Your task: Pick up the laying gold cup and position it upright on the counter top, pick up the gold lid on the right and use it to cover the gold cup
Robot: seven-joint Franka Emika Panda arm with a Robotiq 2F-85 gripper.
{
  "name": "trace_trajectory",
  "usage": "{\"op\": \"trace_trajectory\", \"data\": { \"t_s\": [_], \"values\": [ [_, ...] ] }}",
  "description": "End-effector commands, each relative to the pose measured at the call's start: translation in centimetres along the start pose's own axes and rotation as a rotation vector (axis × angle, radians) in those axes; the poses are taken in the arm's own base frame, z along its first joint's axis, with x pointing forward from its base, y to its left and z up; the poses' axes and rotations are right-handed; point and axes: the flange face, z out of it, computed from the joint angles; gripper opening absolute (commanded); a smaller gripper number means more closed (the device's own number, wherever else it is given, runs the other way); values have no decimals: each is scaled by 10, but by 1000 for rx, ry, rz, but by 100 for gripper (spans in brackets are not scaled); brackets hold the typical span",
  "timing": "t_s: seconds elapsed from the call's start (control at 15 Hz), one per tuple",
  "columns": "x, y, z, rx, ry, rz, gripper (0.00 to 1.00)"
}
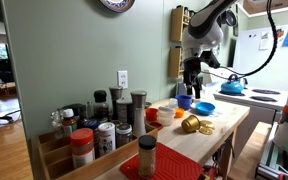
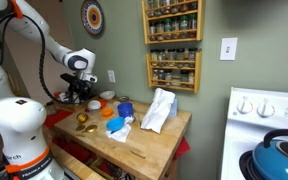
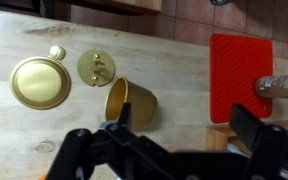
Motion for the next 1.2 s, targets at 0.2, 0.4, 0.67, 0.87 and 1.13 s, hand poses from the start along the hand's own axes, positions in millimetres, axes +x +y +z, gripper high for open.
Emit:
{"op": "trace_trajectory", "data": {
  "t_s": [0.2,0.4,0.67,0.87,1.13],
  "values": [
    [18,28,44,20,9,-49,100],
    [22,37,57,61,-13,-72,100],
    [25,45,74,103,-47,-64,100],
    [27,51,81,125,-53,-59,100],
    [30,53,86,158,-42,-54,100]
  ]
}}
